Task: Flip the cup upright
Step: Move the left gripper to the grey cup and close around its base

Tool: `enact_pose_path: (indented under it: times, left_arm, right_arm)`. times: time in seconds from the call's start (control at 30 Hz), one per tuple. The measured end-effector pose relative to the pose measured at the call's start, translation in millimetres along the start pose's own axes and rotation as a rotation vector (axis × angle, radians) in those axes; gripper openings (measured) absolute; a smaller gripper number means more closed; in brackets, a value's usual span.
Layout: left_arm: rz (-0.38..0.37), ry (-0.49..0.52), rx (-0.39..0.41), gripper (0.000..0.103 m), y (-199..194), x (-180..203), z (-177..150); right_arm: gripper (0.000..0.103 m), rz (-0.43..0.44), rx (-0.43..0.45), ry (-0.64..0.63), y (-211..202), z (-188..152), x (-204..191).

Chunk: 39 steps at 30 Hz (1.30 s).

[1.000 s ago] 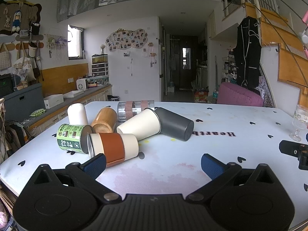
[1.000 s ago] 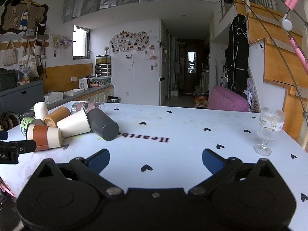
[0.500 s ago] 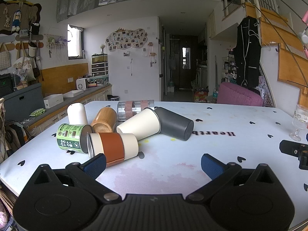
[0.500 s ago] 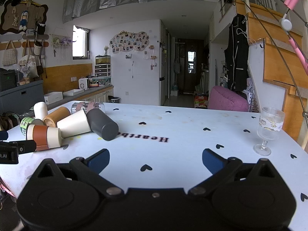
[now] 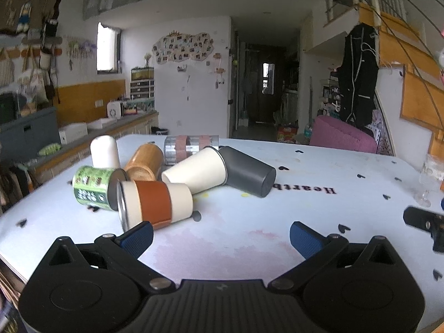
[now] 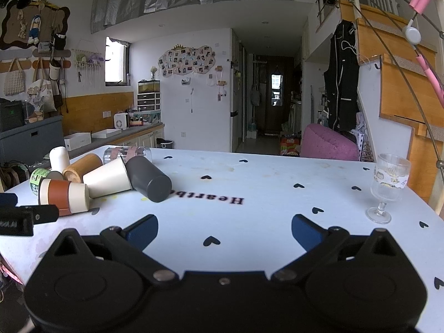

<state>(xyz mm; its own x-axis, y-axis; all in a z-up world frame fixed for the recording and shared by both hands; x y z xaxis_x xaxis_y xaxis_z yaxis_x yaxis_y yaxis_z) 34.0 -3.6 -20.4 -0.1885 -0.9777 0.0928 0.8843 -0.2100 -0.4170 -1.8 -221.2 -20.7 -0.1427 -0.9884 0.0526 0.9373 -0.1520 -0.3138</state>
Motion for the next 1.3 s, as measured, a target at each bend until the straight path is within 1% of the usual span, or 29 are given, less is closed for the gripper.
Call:
enact_pose_path:
  times: [0.1, 0.23, 0.33, 0.43, 0.47, 0.53, 0.67, 0.77, 0.8, 0.87, 0.9, 1.03, 1.1, 1.2, 1.27, 1.3]
  left_arm:
    - [-0.018, -0.037, -0.009, 0.103, 11, 1, 5]
    - [-0.071, -0.108, -0.028, 0.103, 32, 4, 16]
    - [-0.108, -0.185, -0.061, 0.103, 54, 6, 27]
    - [-0.161, -0.288, -0.090, 0.103, 84, 7, 36]
    - [-0.168, -0.328, -0.099, 0.103, 94, 7, 39]
    - [-0.152, -0.404, -0.112, 0.102, 112, 7, 44]
    - [-0.099, -0.527, -0.111, 0.102, 145, 6, 55]
    - [-0.059, -0.595, -0.122, 0.100, 167, 5, 63]
    - [-0.043, -0.608, -0.123, 0.099, 174, 5, 66]
    - [-0.015, -0.622, -0.135, 0.093, 186, 4, 73]
    - [0.003, -0.630, -0.149, 0.092, 198, 0, 76]
    - [0.050, -0.714, -0.180, 0.092, 218, -9, 77]
    - [0.059, -0.734, -0.184, 0.091, 224, -10, 77]
    - [0.088, -0.730, -0.166, 0.090, 229, -11, 81]
    - [0.117, -0.731, -0.172, 0.084, 233, -11, 80]
    - [0.120, -0.741, -0.179, 0.082, 234, -12, 78]
  right_arm:
    - [0.103, -0.001, 0.006, 0.001, -3, -1, 0]
    - [0.103, -0.002, 0.010, 0.009, -5, -4, 4]
    - [0.103, -0.002, 0.010, 0.018, -5, -5, 8]
    - [0.103, -0.004, 0.007, 0.031, -7, -9, 14]
    - [0.103, -0.003, 0.005, 0.035, -7, -10, 16]
    - [0.103, -0.001, 0.000, 0.045, -6, -13, 19]
    - [0.103, 0.013, -0.007, 0.057, -8, -20, 23]
    - [0.103, 0.013, -0.011, 0.065, -9, -25, 30]
    - [0.103, 0.010, -0.011, 0.067, -10, -26, 31]
    - [0.103, 0.006, -0.012, 0.072, -10, -27, 35]
    - [0.103, 0.005, -0.013, 0.074, -9, -27, 36]
    - [0.103, 0.001, -0.019, 0.074, -8, -31, 40]
    - [0.103, 0.000, -0.022, 0.077, -7, -32, 41]
    - [0.103, -0.004, -0.027, 0.080, -7, -33, 43]
    - [0.103, -0.006, -0.028, 0.080, -7, -33, 44]
    - [0.103, -0.007, -0.028, 0.081, -8, -33, 44]
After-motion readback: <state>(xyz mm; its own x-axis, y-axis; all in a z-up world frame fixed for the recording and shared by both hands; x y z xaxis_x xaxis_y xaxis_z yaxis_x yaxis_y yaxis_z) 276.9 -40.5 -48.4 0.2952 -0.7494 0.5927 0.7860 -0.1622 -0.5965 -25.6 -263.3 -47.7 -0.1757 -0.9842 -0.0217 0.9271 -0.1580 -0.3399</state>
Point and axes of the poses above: each gripper's, at about its wrist camera, not at the fingertips, and y roughly the way its jaws point, x to its right, z to its top, the point moved 2 cm from there along y, roughly the way its jaws point, and after that the axes turned 10 degrees about -z, right-handed, at the moved point
